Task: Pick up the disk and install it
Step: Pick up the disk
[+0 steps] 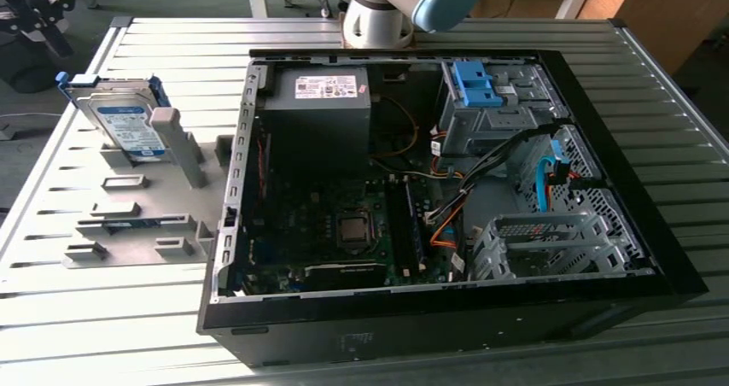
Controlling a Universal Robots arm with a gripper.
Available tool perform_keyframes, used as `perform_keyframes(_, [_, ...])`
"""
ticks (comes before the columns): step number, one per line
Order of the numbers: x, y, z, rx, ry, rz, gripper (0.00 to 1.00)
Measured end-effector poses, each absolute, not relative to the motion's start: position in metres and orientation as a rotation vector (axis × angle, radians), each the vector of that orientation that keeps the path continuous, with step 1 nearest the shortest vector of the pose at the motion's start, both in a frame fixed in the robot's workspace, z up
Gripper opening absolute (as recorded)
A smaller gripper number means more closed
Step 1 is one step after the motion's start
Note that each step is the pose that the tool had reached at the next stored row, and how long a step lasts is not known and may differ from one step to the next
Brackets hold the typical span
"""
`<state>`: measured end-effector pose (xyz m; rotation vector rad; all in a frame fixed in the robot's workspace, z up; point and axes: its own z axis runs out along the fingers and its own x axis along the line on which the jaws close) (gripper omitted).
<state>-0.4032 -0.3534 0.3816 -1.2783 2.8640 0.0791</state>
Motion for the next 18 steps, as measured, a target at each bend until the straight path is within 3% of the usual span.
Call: perform_keyframes(18, [-0.4032,-0.3535,0.3781,-1.732,2.624,0.079,0.11])
